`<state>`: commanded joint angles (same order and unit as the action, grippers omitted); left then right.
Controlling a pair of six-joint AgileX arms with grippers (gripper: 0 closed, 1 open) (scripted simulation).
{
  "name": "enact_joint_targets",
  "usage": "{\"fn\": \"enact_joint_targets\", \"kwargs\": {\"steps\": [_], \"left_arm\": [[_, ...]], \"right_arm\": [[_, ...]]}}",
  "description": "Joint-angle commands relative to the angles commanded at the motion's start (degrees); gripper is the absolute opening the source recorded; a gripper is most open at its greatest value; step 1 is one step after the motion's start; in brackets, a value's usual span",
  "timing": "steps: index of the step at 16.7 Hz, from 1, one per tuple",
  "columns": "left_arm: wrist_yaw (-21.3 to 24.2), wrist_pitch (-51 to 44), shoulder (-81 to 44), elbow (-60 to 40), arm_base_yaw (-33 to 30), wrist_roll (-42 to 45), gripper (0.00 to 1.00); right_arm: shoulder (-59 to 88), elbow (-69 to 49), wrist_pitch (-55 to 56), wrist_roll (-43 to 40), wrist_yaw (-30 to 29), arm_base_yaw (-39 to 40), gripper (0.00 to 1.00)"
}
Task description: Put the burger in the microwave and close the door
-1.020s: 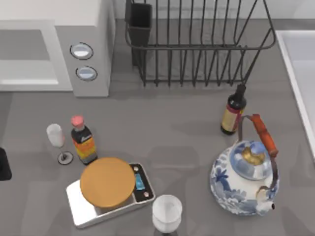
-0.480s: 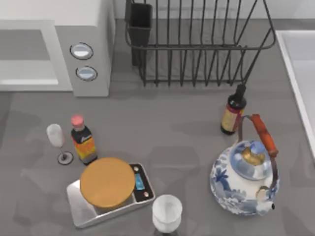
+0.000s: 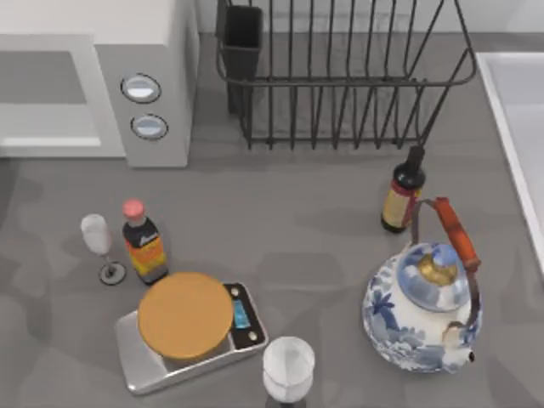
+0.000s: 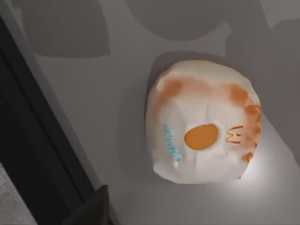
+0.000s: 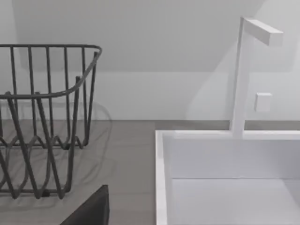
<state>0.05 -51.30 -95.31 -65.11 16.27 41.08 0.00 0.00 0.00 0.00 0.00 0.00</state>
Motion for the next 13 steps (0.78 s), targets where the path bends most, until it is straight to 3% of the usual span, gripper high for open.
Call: {"fn": "enact_joint_targets", "kwargs": {"steps": [5, 13], "left_arm": [[0.0, -5.4, -10.0, -7.2, 1.6, 4.4, 1.0], [0.1, -3.7, -10.0, -5.1, 0.8, 4.0, 1.0]], "right_arm": [[0.0, 0.0, 0.0, 0.0, 0.0, 0.0, 1.0], [0.0, 0.0, 0.0, 0.0, 0.0, 0.0, 1.0]]}}
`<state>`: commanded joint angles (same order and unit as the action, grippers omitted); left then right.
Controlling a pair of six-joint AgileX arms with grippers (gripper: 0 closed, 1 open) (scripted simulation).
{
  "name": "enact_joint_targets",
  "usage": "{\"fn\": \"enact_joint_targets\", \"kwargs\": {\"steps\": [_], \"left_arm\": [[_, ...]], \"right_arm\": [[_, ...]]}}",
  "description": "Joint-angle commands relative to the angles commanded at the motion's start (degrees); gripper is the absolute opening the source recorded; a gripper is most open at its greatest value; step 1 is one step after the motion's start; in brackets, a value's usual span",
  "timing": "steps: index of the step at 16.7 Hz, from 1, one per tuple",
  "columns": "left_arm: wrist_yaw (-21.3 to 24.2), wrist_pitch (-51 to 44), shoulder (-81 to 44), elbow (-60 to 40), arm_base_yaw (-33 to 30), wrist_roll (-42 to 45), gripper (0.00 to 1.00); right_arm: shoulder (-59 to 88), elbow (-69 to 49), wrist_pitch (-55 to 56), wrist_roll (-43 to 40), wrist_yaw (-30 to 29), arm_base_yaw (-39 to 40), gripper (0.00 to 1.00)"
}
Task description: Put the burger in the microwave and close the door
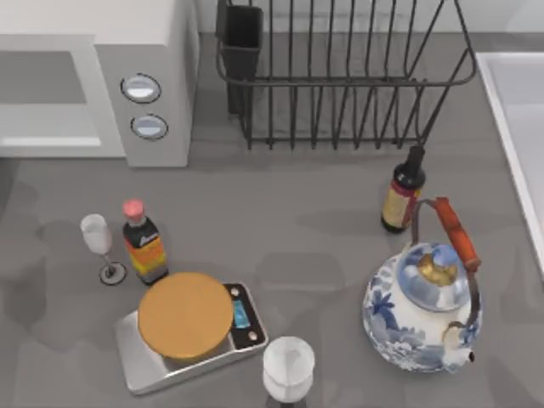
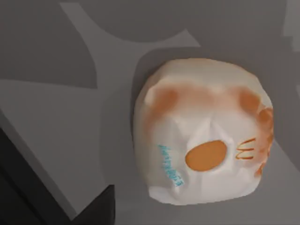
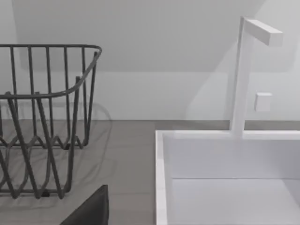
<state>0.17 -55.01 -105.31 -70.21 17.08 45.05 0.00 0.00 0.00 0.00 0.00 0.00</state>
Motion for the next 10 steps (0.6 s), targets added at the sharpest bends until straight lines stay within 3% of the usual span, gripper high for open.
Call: {"fn": "enact_joint_targets", "kwargs": {"steps": [10], "left_arm": [[0.0, 15.1, -8.3, 6.7, 1.0, 0.8, 1.0]], "right_arm": [[0.0, 0.0, 0.0, 0.0, 0.0, 0.0, 1.0]]}}
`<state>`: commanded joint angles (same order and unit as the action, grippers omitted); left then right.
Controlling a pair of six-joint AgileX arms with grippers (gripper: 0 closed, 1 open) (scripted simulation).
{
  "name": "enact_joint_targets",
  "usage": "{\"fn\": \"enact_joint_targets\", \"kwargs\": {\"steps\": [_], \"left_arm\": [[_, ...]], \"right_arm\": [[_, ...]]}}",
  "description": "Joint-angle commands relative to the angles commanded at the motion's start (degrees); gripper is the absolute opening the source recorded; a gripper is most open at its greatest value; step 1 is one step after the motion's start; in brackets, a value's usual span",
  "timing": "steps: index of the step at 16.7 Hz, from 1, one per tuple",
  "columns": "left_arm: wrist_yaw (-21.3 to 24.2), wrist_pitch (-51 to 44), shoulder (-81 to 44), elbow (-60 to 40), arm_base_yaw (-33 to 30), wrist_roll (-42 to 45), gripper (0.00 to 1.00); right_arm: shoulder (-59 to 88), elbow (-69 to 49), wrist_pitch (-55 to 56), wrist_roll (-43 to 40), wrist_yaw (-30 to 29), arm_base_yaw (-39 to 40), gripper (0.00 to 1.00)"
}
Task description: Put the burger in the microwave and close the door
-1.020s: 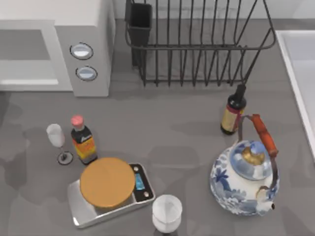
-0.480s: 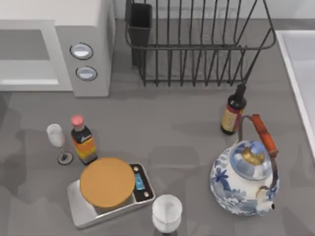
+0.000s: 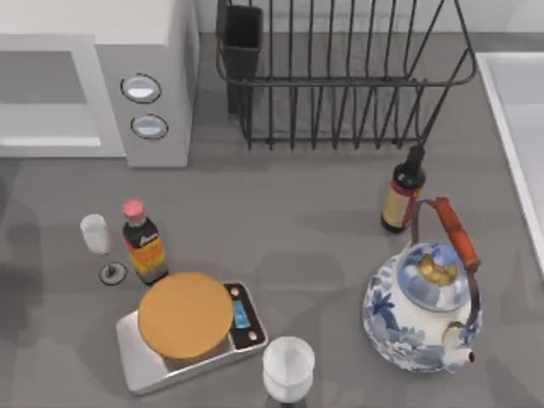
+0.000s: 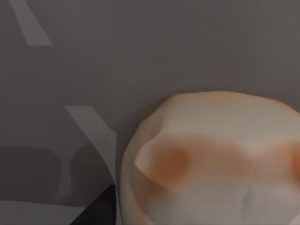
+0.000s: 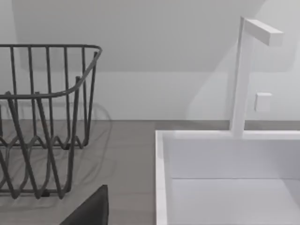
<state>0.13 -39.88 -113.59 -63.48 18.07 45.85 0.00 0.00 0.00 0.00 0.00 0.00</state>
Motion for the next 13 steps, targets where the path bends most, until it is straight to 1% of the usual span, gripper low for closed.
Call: {"fn": "enact_joint_targets", "kwargs": {"steps": [4, 13], "left_arm": [[0.0, 0.2, -0.4, -0.2, 0.0, 0.0, 1.0], [0.0, 0.2, -0.4, -0.2, 0.0, 0.0, 0.32]], "right_arm": [[0.0, 0.0, 0.0, 0.0, 0.0, 0.0, 1.0], [0.0, 0.0, 0.0, 0.0, 0.0, 0.0, 1.0]]}}
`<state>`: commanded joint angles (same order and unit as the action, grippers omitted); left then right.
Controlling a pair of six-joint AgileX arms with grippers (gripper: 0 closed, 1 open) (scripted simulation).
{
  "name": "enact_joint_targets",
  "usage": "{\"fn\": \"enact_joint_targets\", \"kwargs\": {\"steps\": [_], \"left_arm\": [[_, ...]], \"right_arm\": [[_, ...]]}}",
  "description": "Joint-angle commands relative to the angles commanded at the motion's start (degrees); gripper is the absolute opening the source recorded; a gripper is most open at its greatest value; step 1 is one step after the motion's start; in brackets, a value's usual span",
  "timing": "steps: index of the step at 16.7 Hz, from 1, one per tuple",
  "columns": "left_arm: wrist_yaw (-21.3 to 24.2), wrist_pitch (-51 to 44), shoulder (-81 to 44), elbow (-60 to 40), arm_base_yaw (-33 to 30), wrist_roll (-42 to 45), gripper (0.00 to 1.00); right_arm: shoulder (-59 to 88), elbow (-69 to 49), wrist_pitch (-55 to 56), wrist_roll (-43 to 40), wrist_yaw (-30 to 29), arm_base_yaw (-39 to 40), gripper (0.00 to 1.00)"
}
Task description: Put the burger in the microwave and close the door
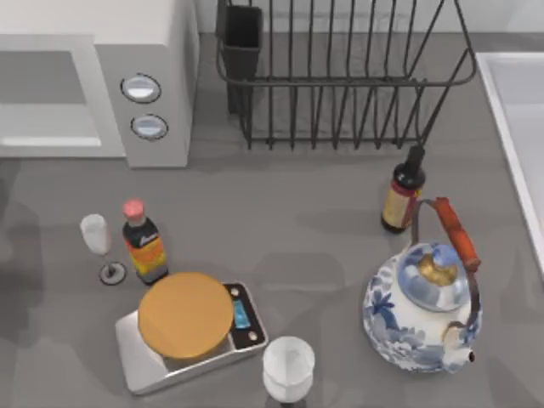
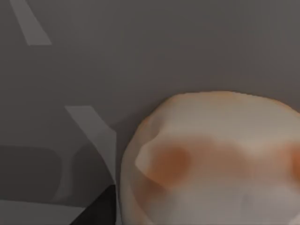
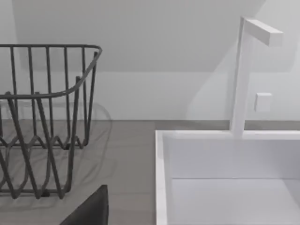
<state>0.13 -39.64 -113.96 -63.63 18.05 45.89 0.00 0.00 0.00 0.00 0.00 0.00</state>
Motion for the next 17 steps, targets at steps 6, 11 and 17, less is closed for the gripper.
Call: {"fn": "enact_joint_targets", "kwargs": {"steps": [6, 11, 17], "left_arm": [[0.0, 0.0, 0.0, 0.0, 0.0, 0.0, 0.0], [0.0, 0.0, 0.0, 0.0, 0.0, 0.0, 0.0], [-0.8, -7.0, 6.7, -0.6, -0.5, 0.0, 0.0]], "right_arm": [[0.0, 0.0, 0.0, 0.0, 0.0, 0.0, 1.0], [0.0, 0.0, 0.0, 0.0, 0.0, 0.0, 1.0], [0.0, 0.0, 0.0, 0.0, 0.0, 0.0, 1.0]]}}
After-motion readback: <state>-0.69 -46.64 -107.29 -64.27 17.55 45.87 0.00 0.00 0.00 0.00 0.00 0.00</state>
